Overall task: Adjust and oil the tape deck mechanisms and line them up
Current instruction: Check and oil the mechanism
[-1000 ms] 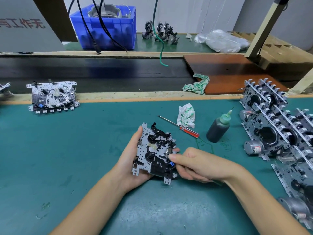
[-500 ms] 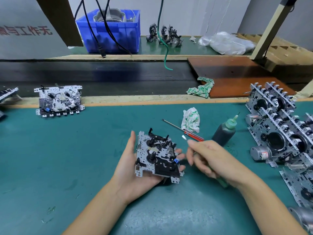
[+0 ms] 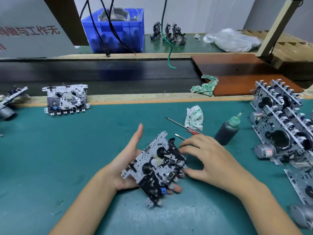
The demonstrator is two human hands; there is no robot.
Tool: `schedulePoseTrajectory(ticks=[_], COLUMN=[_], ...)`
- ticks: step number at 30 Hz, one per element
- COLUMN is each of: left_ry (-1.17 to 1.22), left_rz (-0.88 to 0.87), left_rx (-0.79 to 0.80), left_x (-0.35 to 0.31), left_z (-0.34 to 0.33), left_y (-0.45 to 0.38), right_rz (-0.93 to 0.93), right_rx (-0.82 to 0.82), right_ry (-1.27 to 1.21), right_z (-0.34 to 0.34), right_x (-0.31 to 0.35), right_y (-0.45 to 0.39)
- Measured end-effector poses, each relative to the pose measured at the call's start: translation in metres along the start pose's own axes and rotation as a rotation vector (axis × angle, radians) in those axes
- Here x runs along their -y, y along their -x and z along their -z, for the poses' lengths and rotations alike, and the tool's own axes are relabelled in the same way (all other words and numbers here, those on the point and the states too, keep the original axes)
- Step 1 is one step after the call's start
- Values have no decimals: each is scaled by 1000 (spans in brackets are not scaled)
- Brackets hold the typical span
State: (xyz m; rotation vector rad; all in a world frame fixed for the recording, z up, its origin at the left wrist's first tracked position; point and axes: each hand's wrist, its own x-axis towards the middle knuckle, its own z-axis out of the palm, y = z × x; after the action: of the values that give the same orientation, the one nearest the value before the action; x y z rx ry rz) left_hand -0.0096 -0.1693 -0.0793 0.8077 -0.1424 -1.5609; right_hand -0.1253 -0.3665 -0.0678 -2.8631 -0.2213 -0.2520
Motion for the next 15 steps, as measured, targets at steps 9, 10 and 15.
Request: schedulePoseTrajectory(ticks=[9,10,15], left_ry=[-389,-664,-1773], left_rz=[-181,-220,-230], left_rx=[-492,-700,-1085], left_x=[-6,1,50], left_z=[-6,-12,-34], left_y=[25,29,41], right_rz=[-108,-137,-186], right_rx=[-121,-144,-176], right_ry=[48,43,92], right_z=[8,4,-11], right_x=[16,17,21], right_y=[46,51,60])
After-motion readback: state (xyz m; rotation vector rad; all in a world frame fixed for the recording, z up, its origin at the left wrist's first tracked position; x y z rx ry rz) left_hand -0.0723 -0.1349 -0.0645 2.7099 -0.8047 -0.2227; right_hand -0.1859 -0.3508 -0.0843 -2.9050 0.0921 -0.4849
